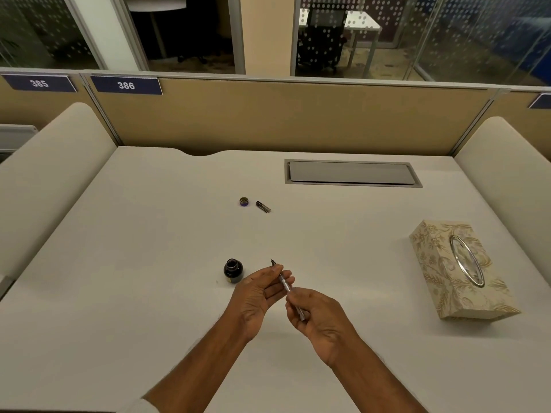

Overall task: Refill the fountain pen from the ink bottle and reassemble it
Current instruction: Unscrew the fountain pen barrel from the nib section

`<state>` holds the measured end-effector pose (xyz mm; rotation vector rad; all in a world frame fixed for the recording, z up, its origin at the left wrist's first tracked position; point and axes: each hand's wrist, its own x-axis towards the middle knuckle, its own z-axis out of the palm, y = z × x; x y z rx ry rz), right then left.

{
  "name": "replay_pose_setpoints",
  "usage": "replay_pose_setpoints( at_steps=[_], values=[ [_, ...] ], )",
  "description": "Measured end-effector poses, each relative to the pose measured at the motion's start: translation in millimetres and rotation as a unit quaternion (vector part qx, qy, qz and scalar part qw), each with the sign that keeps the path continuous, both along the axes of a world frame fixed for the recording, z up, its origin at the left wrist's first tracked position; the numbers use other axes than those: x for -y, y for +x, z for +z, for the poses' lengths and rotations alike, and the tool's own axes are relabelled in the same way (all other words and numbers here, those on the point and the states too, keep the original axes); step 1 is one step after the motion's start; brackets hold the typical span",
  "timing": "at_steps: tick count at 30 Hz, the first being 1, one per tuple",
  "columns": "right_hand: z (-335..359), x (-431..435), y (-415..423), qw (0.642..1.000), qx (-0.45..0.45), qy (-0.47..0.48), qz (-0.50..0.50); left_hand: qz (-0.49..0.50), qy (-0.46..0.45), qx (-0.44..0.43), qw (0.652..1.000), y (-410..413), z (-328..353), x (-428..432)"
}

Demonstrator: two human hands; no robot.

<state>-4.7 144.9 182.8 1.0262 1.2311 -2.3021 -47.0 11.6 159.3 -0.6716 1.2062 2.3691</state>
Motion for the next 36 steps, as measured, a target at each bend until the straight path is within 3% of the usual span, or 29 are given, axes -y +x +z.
replay_pose_setpoints(
  at_steps=[24, 36],
  values=[
    [-2.3, -3.2, 2.5, 0.995, 0.050, -0.087, -0.013, -0.006, -0.004, 0.003, 1.000, 0.9, -4.8, 0.2],
    [-7.6, -4.0, 6.8, 1.000, 0.012, 0.001, 0.009, 0.013, -0.022, 0.011, 1.000, -2.9, -3.8, 0.6]
  ],
)
